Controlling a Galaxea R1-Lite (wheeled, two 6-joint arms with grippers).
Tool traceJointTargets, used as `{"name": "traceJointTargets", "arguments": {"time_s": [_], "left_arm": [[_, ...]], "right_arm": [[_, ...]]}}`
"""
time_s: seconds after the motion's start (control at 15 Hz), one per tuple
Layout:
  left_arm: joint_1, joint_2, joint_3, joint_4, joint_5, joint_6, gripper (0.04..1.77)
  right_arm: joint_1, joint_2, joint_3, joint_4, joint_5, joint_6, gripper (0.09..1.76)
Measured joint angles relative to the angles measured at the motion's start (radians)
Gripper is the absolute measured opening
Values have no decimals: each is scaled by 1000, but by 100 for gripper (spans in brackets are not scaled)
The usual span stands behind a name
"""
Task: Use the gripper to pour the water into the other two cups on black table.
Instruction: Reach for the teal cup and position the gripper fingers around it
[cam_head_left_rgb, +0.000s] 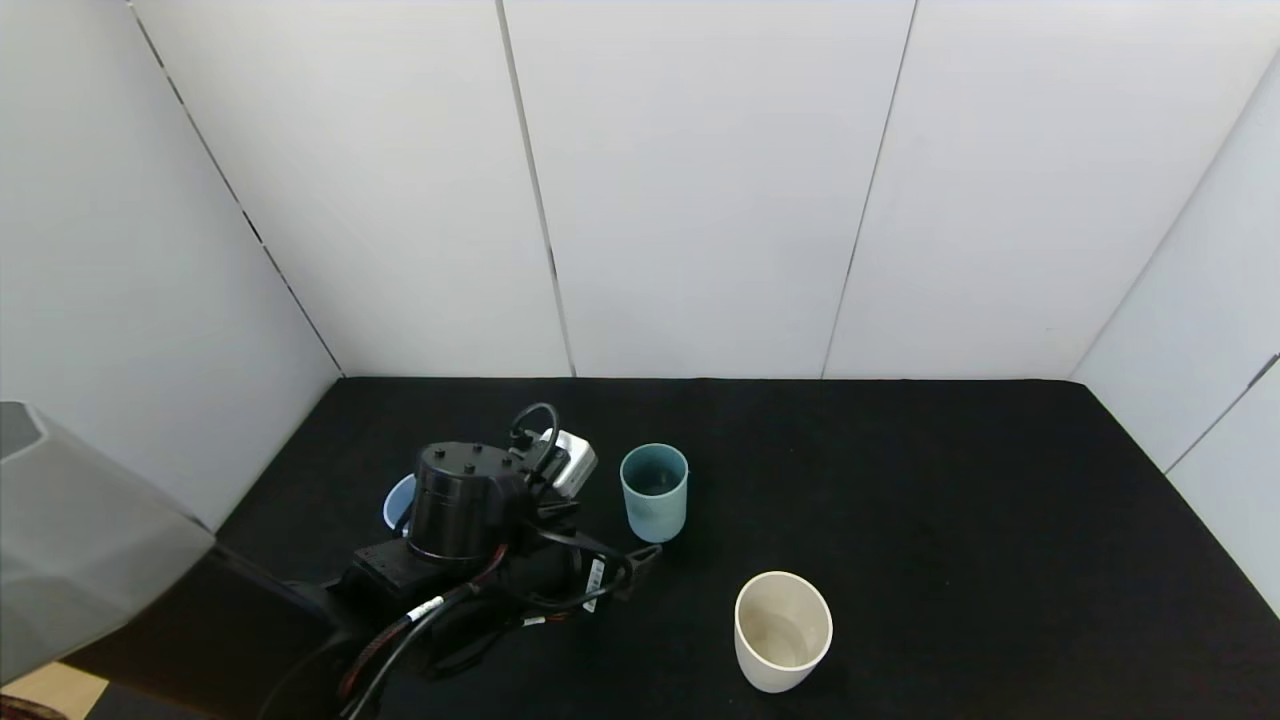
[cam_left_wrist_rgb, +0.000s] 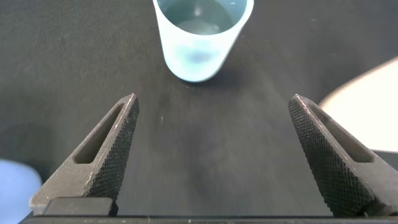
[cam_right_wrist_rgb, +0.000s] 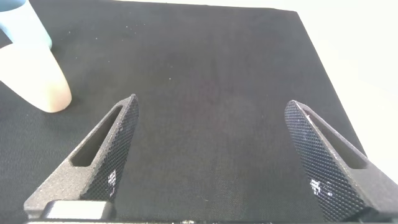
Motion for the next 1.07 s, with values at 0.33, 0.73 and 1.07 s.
{"name": "traceJointTargets", "arguments": {"time_s": [0.33,0.73,1.07], "left_arm": [[-5,132,-44,-89,10,0,172],[-7,225,-138,-83,57,1,172],[-16,288,-216,-86,71,1,172]], "right_arm": [[0,0,0,0,0,0,171],[0,0,0,0,0,0,171],[0,0,0,0,0,0,171]]}}
